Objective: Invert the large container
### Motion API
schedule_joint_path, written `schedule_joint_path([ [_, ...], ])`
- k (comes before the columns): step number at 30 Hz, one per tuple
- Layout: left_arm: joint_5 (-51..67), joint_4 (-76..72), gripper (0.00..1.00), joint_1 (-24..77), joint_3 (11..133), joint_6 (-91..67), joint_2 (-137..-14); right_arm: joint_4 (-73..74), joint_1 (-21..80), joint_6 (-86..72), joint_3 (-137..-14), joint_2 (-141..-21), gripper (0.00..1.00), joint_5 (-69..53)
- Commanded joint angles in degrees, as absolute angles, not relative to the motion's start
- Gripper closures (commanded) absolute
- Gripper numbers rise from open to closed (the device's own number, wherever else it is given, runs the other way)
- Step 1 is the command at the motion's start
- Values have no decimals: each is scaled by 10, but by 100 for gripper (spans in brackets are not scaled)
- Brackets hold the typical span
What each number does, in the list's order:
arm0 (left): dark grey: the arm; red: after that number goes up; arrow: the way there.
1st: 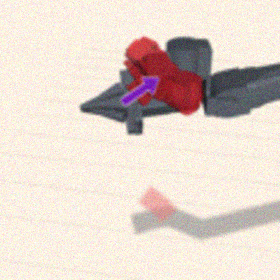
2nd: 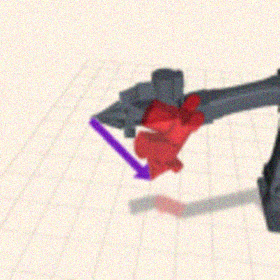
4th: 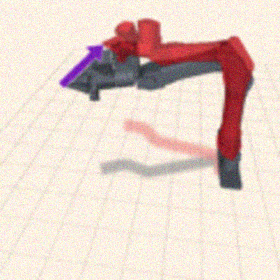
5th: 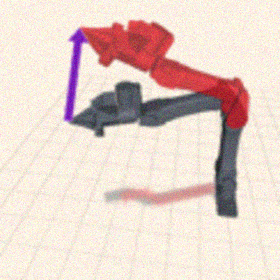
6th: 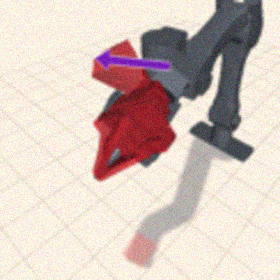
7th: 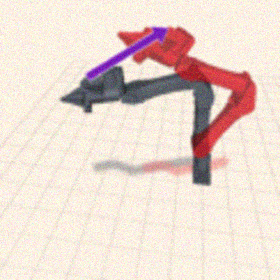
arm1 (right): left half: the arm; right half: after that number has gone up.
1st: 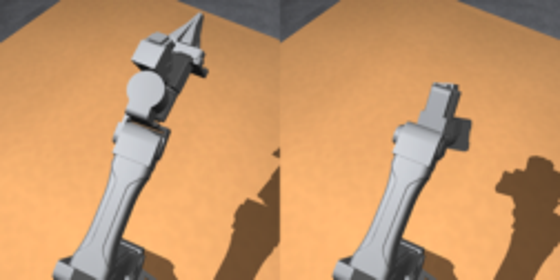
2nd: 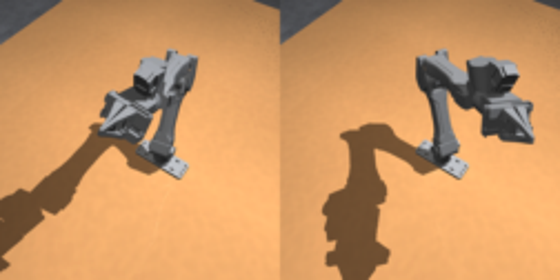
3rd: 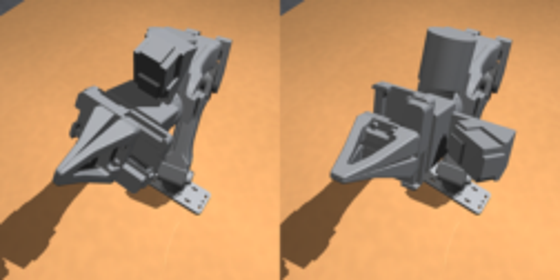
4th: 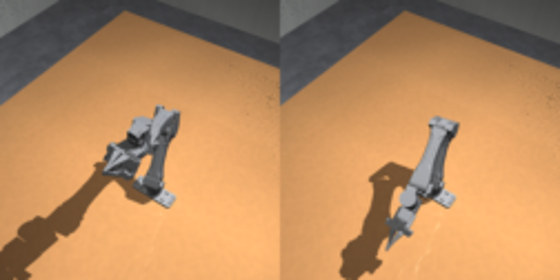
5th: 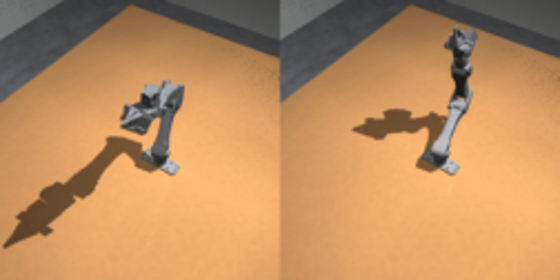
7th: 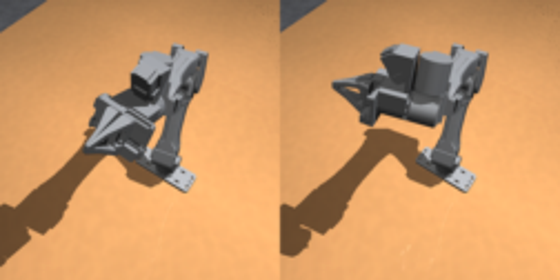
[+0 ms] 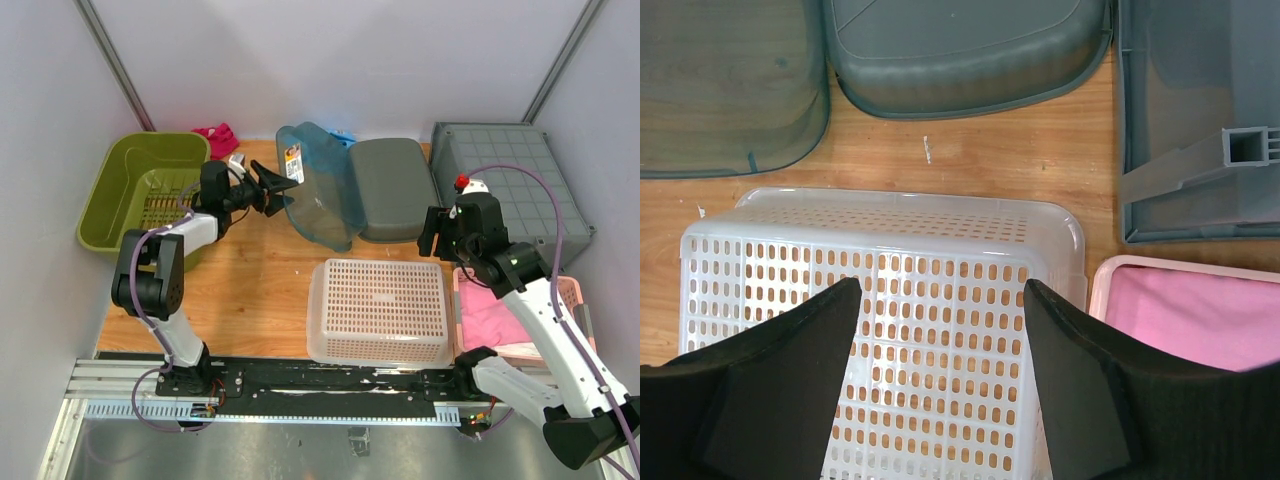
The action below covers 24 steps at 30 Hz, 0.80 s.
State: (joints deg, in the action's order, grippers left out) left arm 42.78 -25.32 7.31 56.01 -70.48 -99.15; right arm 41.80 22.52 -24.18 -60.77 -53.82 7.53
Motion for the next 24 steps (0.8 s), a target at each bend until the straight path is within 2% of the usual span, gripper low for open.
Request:
schedule_joint_path([
  [1,354,-44,28,72,609,-560,-962,416,231,-246,-606,-539,32,83],
  [7,268,103,26,73,675,-458,-928,412,231,-249,-605,-542,32,77],
  [10,193,172,13,73,709,-402,-909,408,232,-250,-605,-545,32,71],
  [13,121,229,6,74,746,-348,-896,403,231,-251,-603,-546,32,63],
  [24,-214,409,1,99,887,-112,-830,392,231,-247,-602,-558,32,56],
])
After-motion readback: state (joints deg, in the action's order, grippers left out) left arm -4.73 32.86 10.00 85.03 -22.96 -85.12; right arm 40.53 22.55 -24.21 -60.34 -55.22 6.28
